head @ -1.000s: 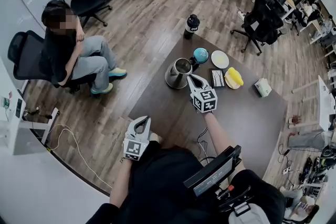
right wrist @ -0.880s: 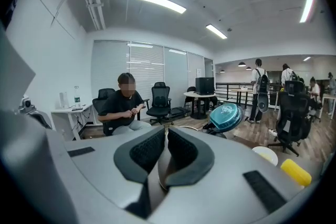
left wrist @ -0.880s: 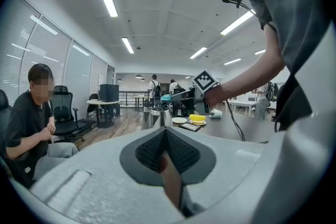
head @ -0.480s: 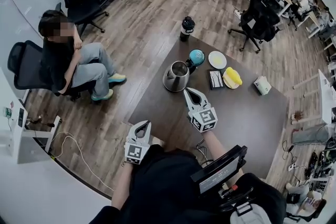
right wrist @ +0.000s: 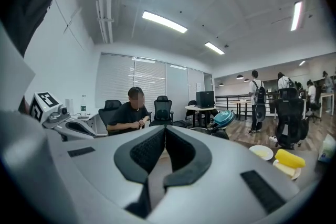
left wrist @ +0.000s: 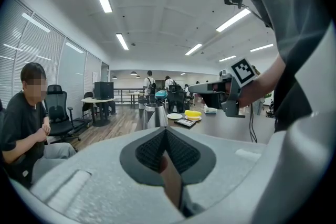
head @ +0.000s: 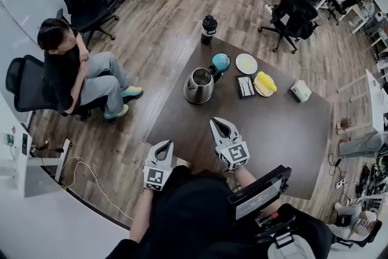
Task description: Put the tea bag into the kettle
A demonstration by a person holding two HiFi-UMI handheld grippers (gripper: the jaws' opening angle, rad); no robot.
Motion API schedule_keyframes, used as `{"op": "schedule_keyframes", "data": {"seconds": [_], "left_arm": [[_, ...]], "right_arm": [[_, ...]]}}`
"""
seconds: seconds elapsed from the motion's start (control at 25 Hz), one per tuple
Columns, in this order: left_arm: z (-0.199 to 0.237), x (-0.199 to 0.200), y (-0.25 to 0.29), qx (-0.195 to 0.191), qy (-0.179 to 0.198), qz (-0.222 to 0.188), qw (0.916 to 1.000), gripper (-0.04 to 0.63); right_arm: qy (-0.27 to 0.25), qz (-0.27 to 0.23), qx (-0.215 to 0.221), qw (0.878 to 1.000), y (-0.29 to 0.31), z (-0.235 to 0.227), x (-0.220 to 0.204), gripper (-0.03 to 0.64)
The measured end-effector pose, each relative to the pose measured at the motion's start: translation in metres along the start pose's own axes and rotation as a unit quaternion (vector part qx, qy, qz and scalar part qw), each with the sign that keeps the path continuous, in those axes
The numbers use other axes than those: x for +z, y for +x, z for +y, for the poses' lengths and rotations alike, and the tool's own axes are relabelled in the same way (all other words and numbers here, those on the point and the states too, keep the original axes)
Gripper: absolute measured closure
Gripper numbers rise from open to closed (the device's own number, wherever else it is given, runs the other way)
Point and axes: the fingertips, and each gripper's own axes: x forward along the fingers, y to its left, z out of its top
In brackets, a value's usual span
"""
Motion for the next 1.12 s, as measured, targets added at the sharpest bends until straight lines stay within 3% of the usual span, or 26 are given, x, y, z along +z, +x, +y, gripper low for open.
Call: {"op": "schedule_keyframes", "data": {"seconds": [0.28,1.12], "left_arm": [[-0.003,-0.001,0.003,-0.007,0.003,0.003,1.0000,0.594],[-0.010,-0.003,0.006,-0.013,0.007,0.008,0.9999,0.594]], "right_arm": [[0.012,0.017,0.060,0.998,-0.020,0.037,-0.017,0.611],[0.011,0.025,0.086,0.996,-0.024,0.052,-0.029,0.612]]}}
